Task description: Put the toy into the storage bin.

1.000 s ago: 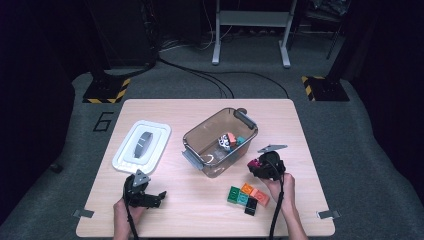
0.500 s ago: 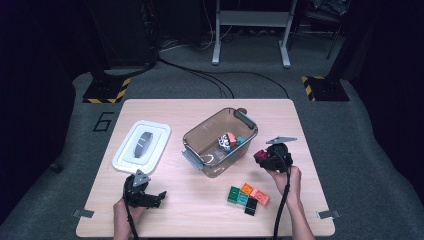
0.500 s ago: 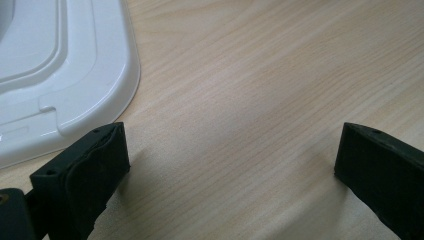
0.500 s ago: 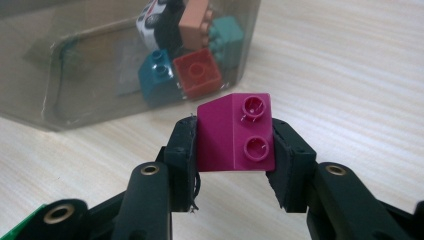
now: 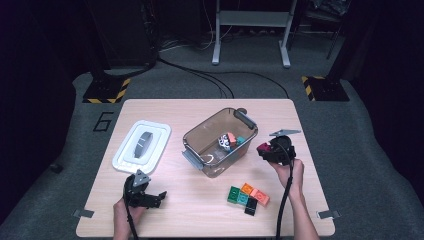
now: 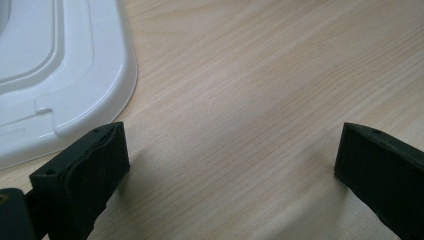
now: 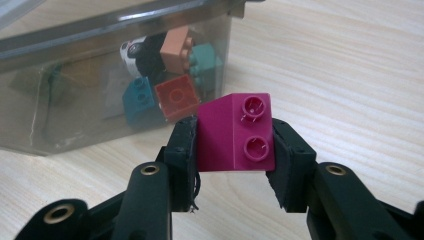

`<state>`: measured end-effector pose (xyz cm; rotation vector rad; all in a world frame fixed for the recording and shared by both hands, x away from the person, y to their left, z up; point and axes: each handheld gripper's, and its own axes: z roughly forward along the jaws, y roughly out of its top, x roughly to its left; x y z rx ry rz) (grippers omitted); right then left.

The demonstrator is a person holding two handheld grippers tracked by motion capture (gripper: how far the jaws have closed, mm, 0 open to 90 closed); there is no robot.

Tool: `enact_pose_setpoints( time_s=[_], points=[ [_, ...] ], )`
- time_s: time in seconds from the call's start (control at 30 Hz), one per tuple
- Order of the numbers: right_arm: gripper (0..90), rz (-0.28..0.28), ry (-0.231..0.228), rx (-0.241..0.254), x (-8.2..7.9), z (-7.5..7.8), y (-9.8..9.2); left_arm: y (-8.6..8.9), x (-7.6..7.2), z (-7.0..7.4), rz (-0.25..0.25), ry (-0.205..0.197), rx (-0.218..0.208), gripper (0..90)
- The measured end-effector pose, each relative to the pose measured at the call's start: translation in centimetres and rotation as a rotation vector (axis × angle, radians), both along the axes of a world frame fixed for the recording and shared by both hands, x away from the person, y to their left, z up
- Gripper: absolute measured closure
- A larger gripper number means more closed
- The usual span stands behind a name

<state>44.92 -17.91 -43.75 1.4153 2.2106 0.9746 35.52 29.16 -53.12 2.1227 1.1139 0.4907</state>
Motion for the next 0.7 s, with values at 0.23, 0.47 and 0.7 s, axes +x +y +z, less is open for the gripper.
enact_pose_setpoints(
  time_s=[0.23, 0.47, 0.7],
  points=[
    [59.0, -0.018, 0.000, 0.009, 0.6, 0.7, -0.4, 0.0, 0.0, 0.0, 0.000, -0.001, -0.002, 0.9],
    [59.0, -0.033, -0.005, 0.005, 1.0, 1.5, -0.8, 0.0, 0.0, 0.0, 0.000, -0.001, -0.002, 0.8],
    [59.0, -0.050, -0.016, 0.005, 1.5, 2.5, -1.4, 0.0, 0.0, 0.0, 0.002, 0.001, -0.007, 0.9]
  ],
)
